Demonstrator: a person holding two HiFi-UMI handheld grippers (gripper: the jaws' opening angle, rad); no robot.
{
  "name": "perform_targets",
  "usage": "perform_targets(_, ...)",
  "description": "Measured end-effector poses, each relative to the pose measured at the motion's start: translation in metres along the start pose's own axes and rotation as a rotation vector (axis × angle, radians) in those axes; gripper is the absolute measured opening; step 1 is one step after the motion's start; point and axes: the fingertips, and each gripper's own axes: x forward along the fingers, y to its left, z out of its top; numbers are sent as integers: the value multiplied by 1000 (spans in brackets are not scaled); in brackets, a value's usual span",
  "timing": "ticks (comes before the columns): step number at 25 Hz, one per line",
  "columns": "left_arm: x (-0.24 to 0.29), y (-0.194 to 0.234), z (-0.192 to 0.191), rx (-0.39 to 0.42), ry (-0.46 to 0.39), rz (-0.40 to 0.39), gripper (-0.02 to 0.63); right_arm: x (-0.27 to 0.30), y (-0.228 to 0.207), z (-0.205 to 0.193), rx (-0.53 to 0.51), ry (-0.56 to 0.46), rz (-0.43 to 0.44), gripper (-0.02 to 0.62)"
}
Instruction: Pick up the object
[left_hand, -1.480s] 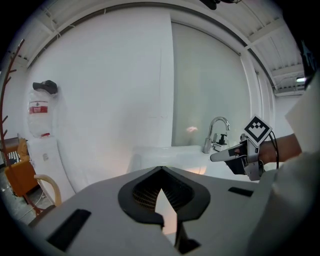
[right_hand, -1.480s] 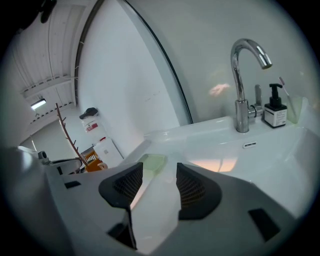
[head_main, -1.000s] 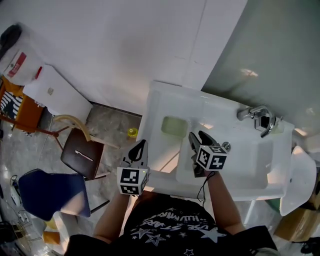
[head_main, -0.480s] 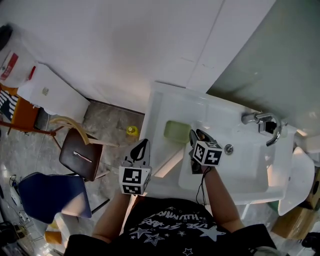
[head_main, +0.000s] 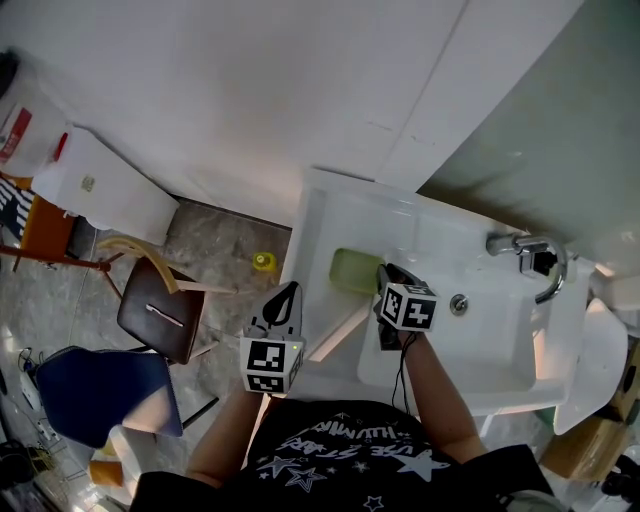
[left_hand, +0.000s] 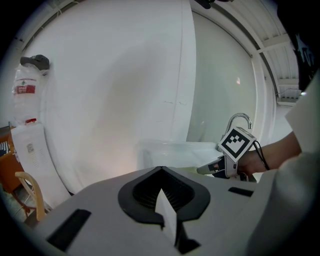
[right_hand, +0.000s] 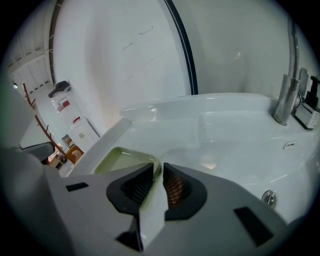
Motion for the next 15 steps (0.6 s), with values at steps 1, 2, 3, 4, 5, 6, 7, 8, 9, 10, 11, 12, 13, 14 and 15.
perform_targets(1, 0, 1, 0, -2, 2, 1, 15, 1, 0, 1, -1, -2, -4, 69)
perform_targets(2, 0, 1, 0, -3, 6, 2, 15, 1, 0, 1, -3, -5, -6, 66)
perform_targets(3, 0, 2, -1, -2, 9, 4, 15, 2, 1, 2, -5, -9, -7, 66)
perform_targets(4, -1, 3, -2, -1, 12, 5, 15, 2, 1, 2, -6, -12, -8, 64)
perform_targets(5, -1, 3, -3, -1, 14, 6, 15, 3, 1, 3, -6, -16, -7, 64)
perform_targets(6, -1, 3, -3, -2, 15, 6, 15, 3, 1, 3, -6, -18, -7, 63)
perform_targets(7, -1, 2, -4, -2, 15, 6, 15, 3, 1, 3, -6, -20, -9, 61)
perform_targets(8, -1, 2, -4, 0, 14, 4, 15, 3, 1, 4, -6, -23, -11, 58)
perform_targets(9, -1, 0, -4, 5, 16, 1, 15, 3, 0, 4, -6, -25, -13, 55)
perform_targets(10, -1, -2, -5, 9, 18, -3, 15, 3, 0, 4, -6, -26, -14, 50)
perform_targets(11, -2, -3, -5, 12, 16, -5, 15, 2, -1, 4, -5, -24, -14, 44)
perform_targets(12, -2, -4, -4, 13, 12, -5, 15, 2, 0, 4, -3, -21, -13, 40)
perform_targets(13, -4, -5, -3, 14, 7, -4, 15, 1, 0, 3, 0, -17, -10, 40)
perform_targets(14, -5, -6, -2, 14, 3, -3, 15, 0, 1, 3, 4, -15, -8, 38)
perform_targets(15, -7, -7, -1, 15, 1, -3, 15, -2, 2, 3, 8, -15, -5, 38)
